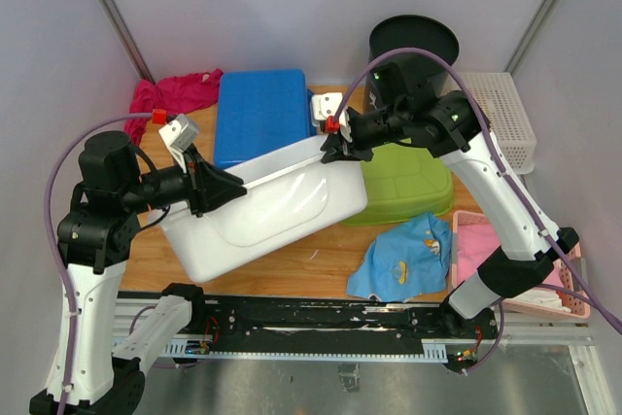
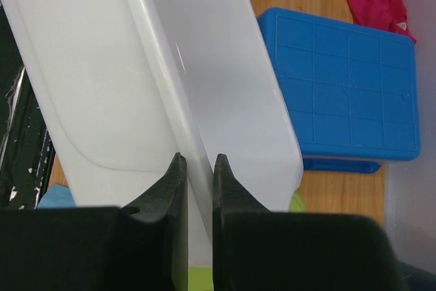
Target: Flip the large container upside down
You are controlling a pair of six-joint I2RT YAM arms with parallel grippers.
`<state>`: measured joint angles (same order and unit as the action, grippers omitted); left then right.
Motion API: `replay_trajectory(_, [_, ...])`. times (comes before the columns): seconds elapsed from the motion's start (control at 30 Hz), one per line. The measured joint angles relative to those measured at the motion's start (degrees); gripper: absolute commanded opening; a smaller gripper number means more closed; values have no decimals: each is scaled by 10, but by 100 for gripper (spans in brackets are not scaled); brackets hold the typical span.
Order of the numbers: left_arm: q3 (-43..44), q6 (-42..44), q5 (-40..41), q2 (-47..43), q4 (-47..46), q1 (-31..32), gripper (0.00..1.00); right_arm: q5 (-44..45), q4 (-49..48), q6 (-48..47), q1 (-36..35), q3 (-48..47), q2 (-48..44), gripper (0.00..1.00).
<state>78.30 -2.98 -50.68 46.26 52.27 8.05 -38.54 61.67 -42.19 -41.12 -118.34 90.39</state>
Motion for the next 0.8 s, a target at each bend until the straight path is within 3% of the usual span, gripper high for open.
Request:
replay_trajectory(0.17, [24,10,16,0,2,0,0,-9,-9,-8,-2,-1,0,1])
replay_trajectory(0.3, [39,9,38,0,9,0,0,-31,-36,49,7,-1,7,1])
replay_trajectory(0.5, [84,-3,89,2,-34,-1,2,-113,-138,244,38,39,8,1])
replay_trajectory(0.67, [104,-11,110,-14,-42,3,21,-129,-240,427,45,101,3,1])
replay_trajectory(0.8, [118,-15,127,-21,-42,7,27,-127,-310,546,49,177,-27,1])
